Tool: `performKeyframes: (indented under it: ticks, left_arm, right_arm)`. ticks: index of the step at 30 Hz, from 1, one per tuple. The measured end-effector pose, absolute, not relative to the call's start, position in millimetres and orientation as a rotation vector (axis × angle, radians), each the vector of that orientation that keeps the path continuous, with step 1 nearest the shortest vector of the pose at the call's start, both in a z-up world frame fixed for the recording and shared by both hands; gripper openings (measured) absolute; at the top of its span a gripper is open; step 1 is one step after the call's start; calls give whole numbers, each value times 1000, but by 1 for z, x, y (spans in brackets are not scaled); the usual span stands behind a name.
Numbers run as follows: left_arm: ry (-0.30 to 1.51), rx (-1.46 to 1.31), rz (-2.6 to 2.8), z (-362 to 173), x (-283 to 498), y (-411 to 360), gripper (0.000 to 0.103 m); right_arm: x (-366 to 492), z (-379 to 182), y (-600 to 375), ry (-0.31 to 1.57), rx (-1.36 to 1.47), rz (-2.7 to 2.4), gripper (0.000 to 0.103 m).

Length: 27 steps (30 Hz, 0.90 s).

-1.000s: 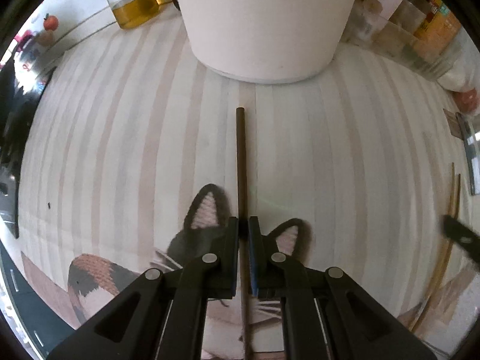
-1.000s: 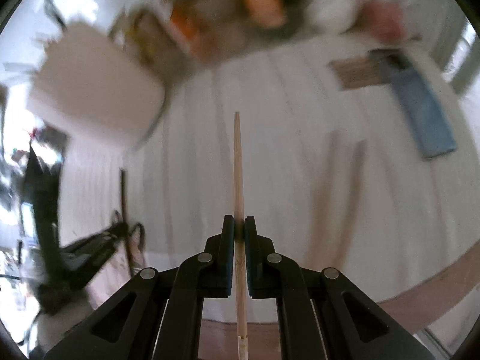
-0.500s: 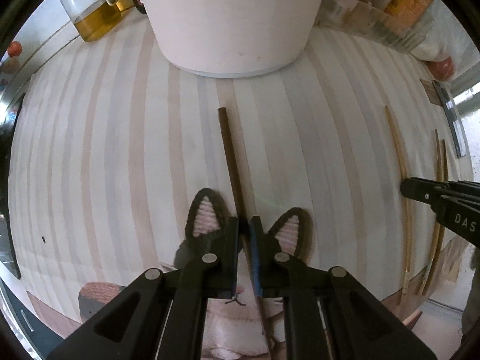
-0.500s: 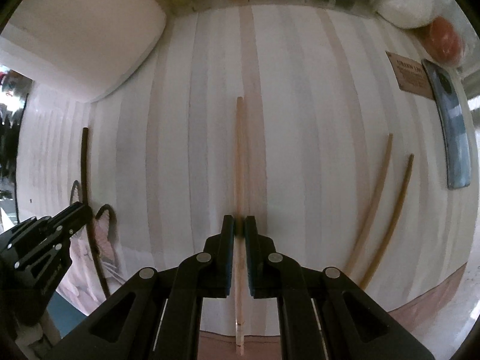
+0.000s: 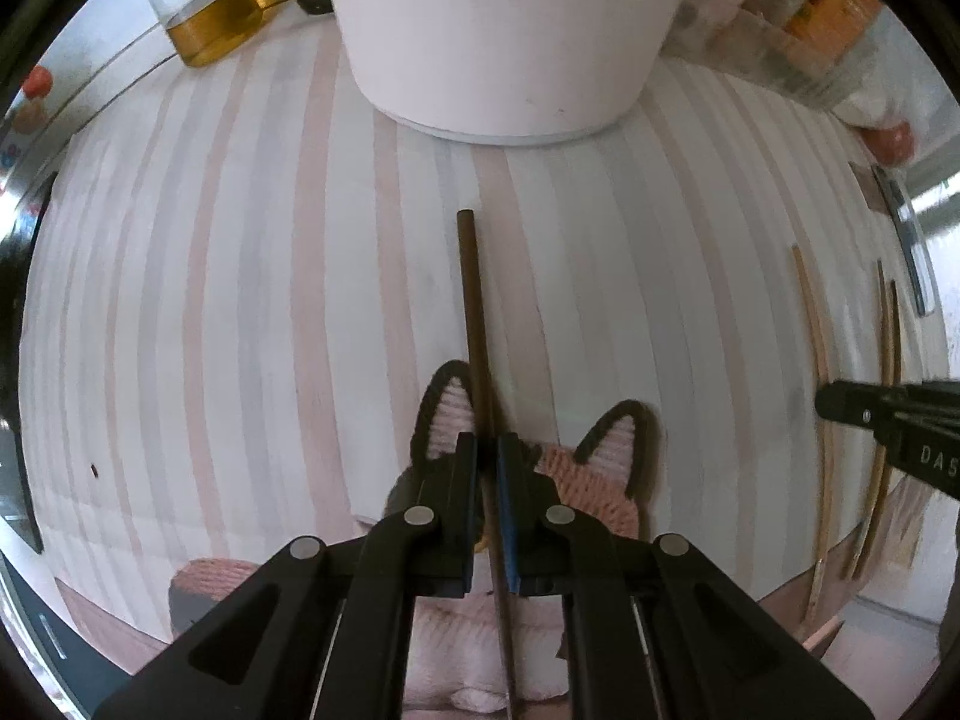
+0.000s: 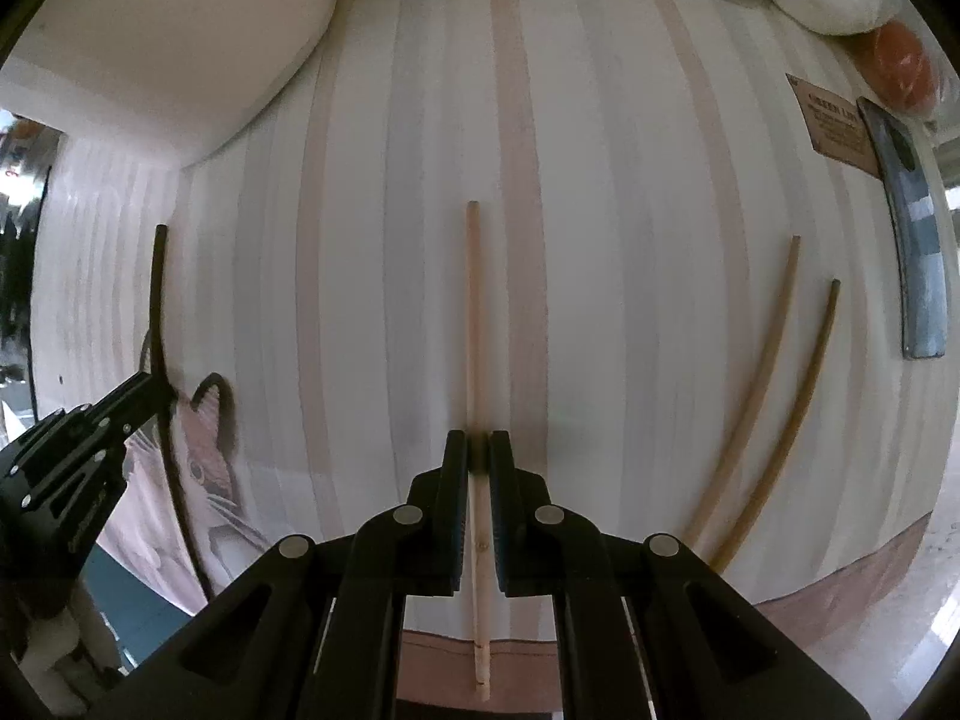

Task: Organize utensils
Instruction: 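Lift both held chopsticks off the mat and raise them upright, then carry both upright chopsticks toward the cream holder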

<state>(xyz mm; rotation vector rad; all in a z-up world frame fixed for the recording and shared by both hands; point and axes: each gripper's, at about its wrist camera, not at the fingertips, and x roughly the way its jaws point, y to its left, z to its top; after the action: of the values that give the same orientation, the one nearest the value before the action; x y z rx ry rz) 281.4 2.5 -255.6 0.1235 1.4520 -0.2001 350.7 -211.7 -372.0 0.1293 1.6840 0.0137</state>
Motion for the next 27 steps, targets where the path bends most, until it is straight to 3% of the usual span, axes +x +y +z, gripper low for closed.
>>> performKeyframes:
  ticks: [12,22,27]
  left_arm:
    - [1429,145,-175,-267,259,-12,6]
    - [1387,156,-125,-246,244,-46,4]
    - [1335,121,-150,-216,232,-48,4]
  right_arm:
    - [341,-366,-196,1642,59,-1,8]
    - [318,-362,-174,1583,-28,-12,7]
    - [297,-354,-183,1515,93,0,7]
